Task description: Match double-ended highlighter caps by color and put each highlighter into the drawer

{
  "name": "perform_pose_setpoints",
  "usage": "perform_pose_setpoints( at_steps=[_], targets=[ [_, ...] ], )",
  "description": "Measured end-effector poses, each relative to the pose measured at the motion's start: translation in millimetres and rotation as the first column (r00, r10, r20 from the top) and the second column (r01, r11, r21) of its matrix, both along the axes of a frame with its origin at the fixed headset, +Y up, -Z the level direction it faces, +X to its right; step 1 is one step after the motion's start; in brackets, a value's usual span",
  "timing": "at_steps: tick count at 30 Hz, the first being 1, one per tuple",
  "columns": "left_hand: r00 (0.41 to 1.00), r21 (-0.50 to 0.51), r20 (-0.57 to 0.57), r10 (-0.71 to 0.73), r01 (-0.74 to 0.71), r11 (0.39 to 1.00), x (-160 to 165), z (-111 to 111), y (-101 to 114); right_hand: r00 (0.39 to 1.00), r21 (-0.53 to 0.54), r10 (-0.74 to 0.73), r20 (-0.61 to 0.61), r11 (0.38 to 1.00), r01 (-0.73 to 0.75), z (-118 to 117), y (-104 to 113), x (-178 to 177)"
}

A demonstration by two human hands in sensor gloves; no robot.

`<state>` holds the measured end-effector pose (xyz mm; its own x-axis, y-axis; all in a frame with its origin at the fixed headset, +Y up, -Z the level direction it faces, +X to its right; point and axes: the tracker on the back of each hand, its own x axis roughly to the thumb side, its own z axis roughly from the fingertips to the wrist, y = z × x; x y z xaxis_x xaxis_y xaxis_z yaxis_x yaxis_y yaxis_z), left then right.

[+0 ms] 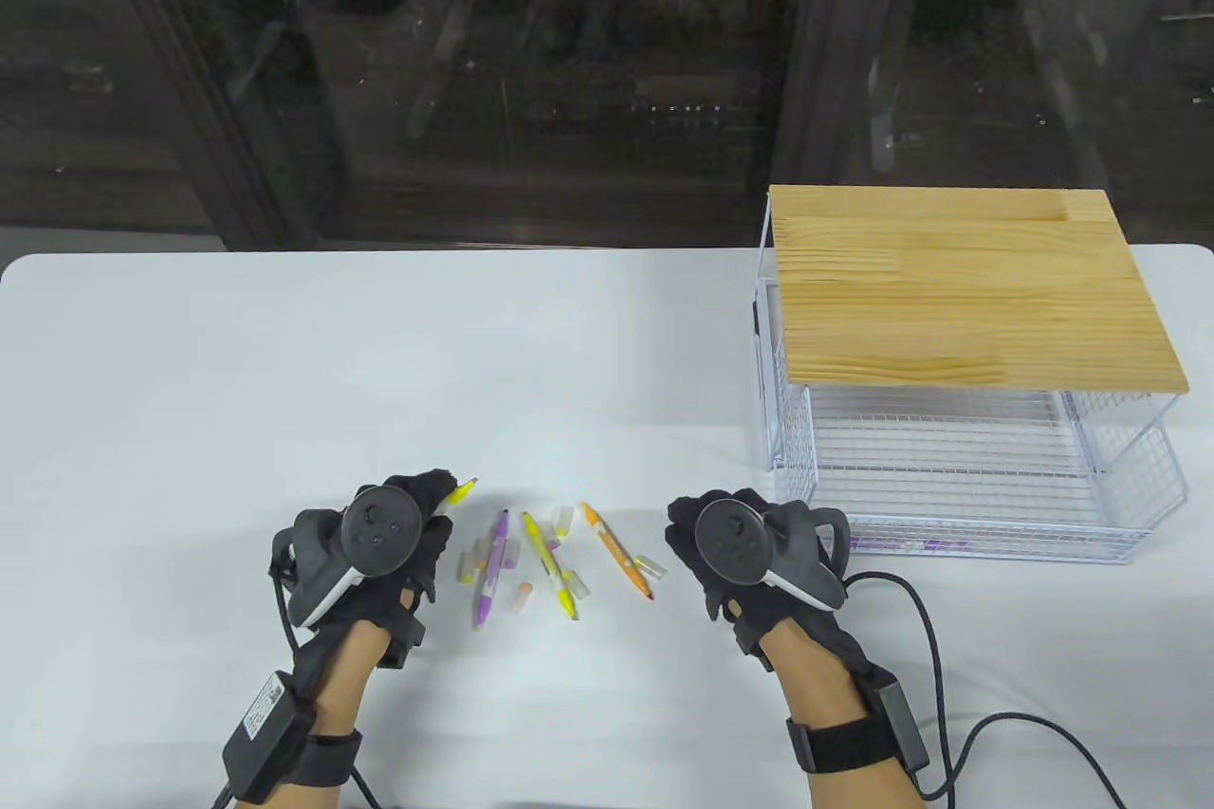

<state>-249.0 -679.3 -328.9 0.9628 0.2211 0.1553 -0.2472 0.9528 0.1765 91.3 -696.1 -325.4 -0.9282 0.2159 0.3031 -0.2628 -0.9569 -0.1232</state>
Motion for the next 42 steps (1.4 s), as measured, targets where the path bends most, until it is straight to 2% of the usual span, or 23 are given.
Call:
perform_pose_setpoints(
  at_steps=[16,27,42],
  targets=[
    [0.996,-0.052,0.061,-0.059,0.062,0.997,17.7,3.0,-6.4,1.000,0.010,-0.007,0.009,1.000,0.007,-1.4,-6.7,-14.1],
    [0.995,-0.073,0.086,-0.056,0.062,0.995,22.8,3.6,-8.6,0.982,-0.102,0.189,0.022,0.977,-0.186,-11.3,-36.3,-41.7],
    [0.997,-0.111,0.071,-0.037,0.045,0.993,19.6,2.0,-10.7,0.963,-0.129,0.269,0.011,0.955,-0.265,-17.3,-51.2,-47.1]
  ],
)
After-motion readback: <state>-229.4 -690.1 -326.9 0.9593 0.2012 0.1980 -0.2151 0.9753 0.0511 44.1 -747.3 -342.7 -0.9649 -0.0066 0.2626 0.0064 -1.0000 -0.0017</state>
